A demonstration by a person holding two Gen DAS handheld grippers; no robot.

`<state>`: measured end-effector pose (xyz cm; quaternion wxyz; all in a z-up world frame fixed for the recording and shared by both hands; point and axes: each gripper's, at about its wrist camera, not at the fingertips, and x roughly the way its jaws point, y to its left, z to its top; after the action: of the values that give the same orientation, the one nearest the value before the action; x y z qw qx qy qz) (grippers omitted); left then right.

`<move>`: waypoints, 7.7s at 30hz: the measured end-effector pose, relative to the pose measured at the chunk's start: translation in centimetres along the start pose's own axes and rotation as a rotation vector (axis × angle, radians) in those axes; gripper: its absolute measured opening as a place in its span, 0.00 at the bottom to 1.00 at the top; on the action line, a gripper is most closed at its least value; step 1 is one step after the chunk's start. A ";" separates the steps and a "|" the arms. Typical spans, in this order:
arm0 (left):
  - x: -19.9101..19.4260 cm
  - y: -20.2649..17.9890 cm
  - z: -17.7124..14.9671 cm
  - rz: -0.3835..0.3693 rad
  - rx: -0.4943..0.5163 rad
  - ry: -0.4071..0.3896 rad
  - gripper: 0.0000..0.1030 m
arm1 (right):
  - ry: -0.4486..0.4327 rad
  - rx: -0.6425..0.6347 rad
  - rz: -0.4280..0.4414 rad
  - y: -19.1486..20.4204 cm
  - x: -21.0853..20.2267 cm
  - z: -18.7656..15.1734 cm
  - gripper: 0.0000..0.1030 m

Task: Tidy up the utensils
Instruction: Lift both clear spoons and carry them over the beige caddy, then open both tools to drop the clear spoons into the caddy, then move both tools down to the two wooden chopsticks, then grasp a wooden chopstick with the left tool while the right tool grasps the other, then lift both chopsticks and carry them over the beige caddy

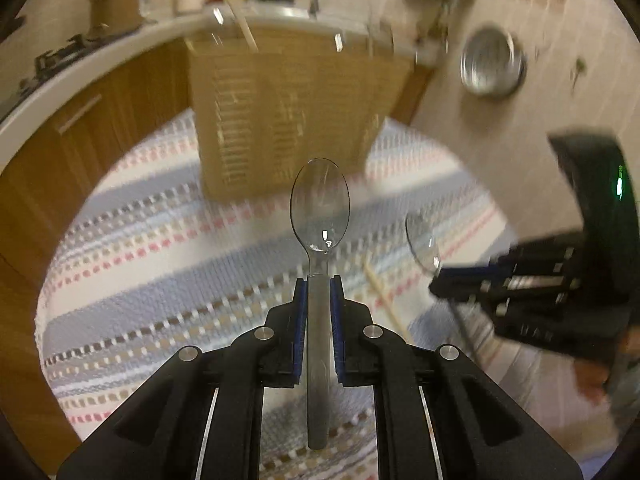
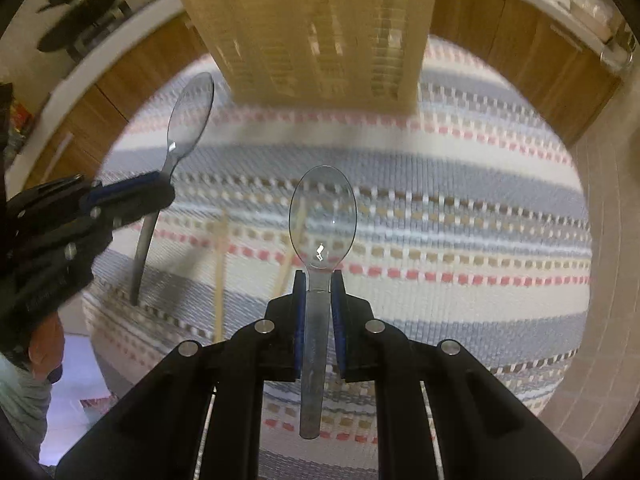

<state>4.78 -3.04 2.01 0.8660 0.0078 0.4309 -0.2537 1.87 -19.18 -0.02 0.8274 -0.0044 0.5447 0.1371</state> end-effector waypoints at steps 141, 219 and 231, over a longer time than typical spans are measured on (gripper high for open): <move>6.1 -2.1 -4.4 0.017 0.179 0.243 0.06 | 0.148 0.094 -0.043 -3.3 1.7 -2.2 0.07; -4.9 2.8 13.9 0.057 -0.133 -0.945 0.04 | -0.998 -0.013 0.004 -0.8 -11.8 14.9 0.04; -1.9 3.8 12.5 0.079 -0.101 -0.848 0.05 | -0.915 -0.029 0.020 -1.2 -7.8 15.0 0.05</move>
<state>14.86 -1.85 10.50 0.9748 -0.1230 0.0479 -0.1798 12.71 -19.70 12.97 0.9813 0.0504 0.1213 0.1407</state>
